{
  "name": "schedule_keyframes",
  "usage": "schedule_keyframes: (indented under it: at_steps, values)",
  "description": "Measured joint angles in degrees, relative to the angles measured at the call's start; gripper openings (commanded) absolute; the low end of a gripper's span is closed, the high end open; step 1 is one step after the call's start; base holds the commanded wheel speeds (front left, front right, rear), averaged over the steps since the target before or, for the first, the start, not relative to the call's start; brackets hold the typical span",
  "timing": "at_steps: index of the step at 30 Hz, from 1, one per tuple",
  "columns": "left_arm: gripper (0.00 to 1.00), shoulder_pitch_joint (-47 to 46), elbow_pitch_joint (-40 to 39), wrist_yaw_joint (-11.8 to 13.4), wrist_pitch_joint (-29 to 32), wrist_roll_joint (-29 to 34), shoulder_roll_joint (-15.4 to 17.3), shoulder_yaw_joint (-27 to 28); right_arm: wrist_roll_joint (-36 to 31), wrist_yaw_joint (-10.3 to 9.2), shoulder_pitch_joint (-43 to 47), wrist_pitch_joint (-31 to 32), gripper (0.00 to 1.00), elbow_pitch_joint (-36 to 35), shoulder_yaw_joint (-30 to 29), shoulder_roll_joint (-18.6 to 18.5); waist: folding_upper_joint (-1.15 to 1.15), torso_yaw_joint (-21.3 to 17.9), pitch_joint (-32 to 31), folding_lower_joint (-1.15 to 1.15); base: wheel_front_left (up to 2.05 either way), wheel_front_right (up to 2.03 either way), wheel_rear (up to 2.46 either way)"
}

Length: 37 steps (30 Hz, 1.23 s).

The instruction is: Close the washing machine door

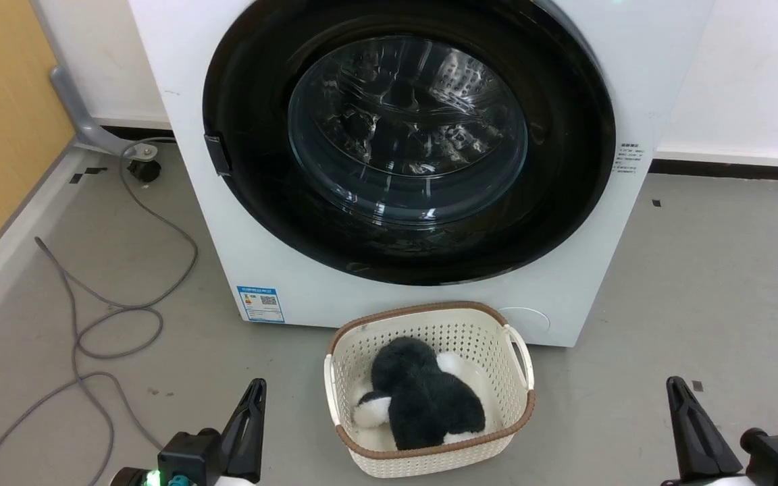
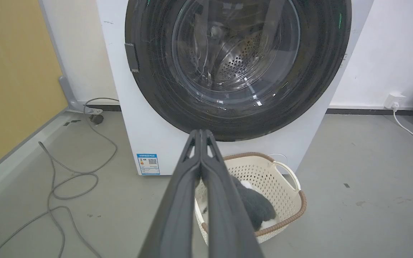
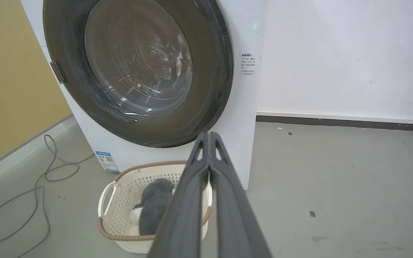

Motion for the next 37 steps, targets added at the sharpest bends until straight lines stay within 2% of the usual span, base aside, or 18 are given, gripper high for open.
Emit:
schedule_keyframes:
  at_steps: [37]
  values:
    - [0.0, -1.2, -2.6, 1.3, 4.4, 2.0, -0.2, 1.9, -2.6, 0.0, -2.8, 3.6, 0.0, -0.6, 1.5, 0.1, 0.0, -1.5, 0.8, 0.0, 0.0, 0.0, 0.0]
